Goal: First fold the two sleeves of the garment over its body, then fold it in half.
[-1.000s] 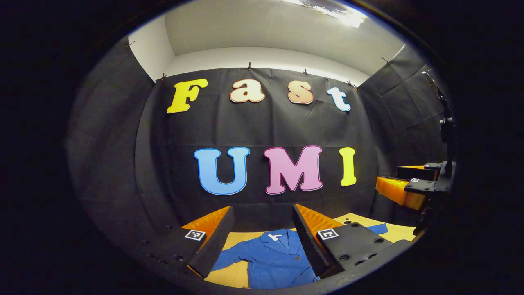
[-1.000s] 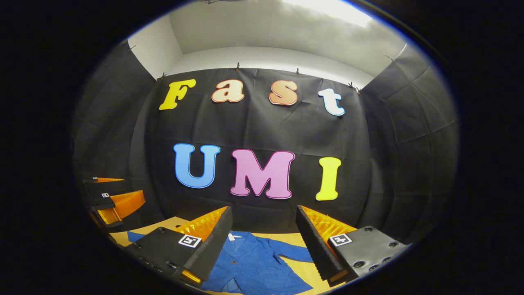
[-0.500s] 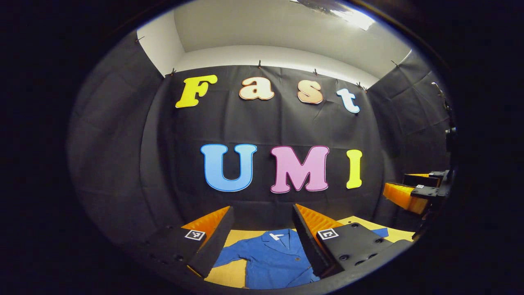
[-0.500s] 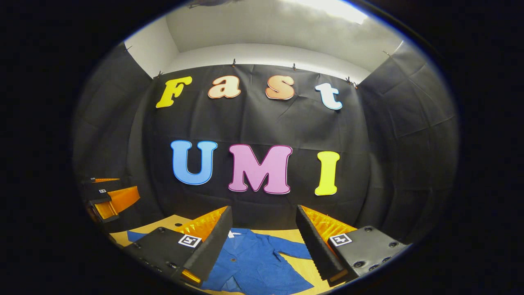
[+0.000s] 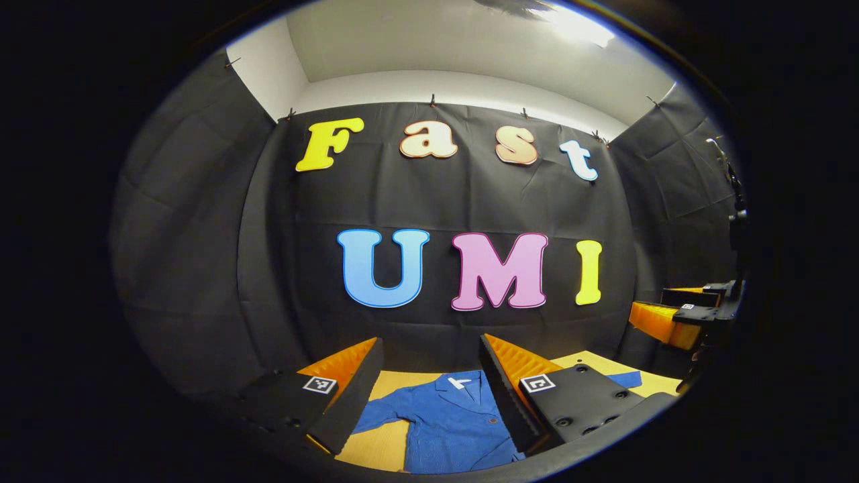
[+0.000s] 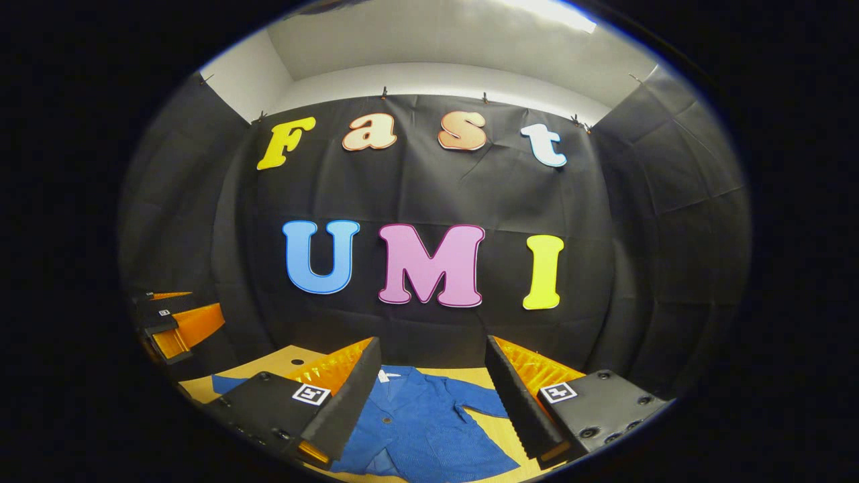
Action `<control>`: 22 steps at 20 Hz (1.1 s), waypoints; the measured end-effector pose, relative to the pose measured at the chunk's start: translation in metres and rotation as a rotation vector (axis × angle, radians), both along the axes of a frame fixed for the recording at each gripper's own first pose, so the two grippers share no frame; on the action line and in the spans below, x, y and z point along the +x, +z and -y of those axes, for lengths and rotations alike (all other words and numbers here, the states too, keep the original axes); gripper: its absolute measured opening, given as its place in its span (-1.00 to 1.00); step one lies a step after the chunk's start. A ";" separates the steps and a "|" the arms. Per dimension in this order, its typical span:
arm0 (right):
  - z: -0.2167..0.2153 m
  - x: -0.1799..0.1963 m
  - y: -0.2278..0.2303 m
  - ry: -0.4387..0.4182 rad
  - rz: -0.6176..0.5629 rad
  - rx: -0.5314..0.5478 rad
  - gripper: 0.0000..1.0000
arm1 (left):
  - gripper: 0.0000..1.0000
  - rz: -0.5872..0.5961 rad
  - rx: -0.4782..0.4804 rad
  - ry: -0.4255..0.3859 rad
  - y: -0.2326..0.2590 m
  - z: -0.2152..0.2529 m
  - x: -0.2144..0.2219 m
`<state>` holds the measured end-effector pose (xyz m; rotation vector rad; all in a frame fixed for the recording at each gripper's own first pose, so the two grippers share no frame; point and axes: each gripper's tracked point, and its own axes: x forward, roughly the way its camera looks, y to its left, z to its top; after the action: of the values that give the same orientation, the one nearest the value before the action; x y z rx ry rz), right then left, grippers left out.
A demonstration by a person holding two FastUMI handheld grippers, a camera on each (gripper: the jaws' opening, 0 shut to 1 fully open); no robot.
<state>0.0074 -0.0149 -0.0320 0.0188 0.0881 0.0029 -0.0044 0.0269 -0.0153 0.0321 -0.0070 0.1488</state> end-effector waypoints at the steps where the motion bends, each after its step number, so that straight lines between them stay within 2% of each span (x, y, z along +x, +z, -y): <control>1: 0.001 0.001 -0.002 -0.001 -0.002 0.000 0.84 | 0.63 -0.005 -0.005 0.000 -0.003 0.000 0.001; 2: 0.002 0.001 -0.001 -0.001 0.001 0.006 0.94 | 0.63 -0.011 -0.006 0.001 -0.004 0.000 0.001; 4: 0.002 0.004 -0.001 0.001 0.006 0.010 0.94 | 0.63 -0.021 -0.005 0.004 -0.005 0.002 0.003; 5: 0.002 0.006 -0.003 0.004 0.003 0.004 0.84 | 0.63 -0.024 -0.002 0.004 -0.006 0.002 0.003; 6: 0.002 0.007 -0.008 0.007 -0.002 -0.003 0.84 | 0.63 -0.027 0.001 0.004 -0.007 0.004 0.004; 7: 0.003 0.009 -0.011 0.010 -0.006 -0.008 0.94 | 0.63 -0.032 0.006 0.003 -0.008 0.006 0.006; 12: 0.022 0.023 -0.045 -0.012 -0.091 0.008 0.95 | 0.63 -0.044 0.025 -0.008 -0.008 0.020 0.011; 14: 0.035 0.029 -0.067 -0.039 -0.152 0.036 0.95 | 0.63 -0.062 0.022 -0.004 -0.014 0.025 0.015; 15: 0.044 0.032 -0.078 -0.054 -0.181 0.043 0.86 | 0.63 -0.072 0.021 -0.004 -0.018 0.028 0.016; 16: 0.054 0.034 -0.090 -0.074 -0.209 0.039 0.95 | 0.63 -0.081 0.020 -0.002 -0.020 0.030 0.018; 19: 0.089 0.047 -0.116 -0.115 -0.232 -0.034 0.95 | 0.63 -0.116 0.023 0.001 -0.029 0.038 0.026; 22: 0.128 0.057 -0.150 -0.168 -0.289 -0.038 0.95 | 0.63 -0.144 0.041 0.012 -0.036 0.042 0.037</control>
<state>0.0647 -0.1428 -0.1823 -0.0118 0.3749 -0.1699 0.0328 -0.0155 -0.0509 0.0840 0.1337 0.1582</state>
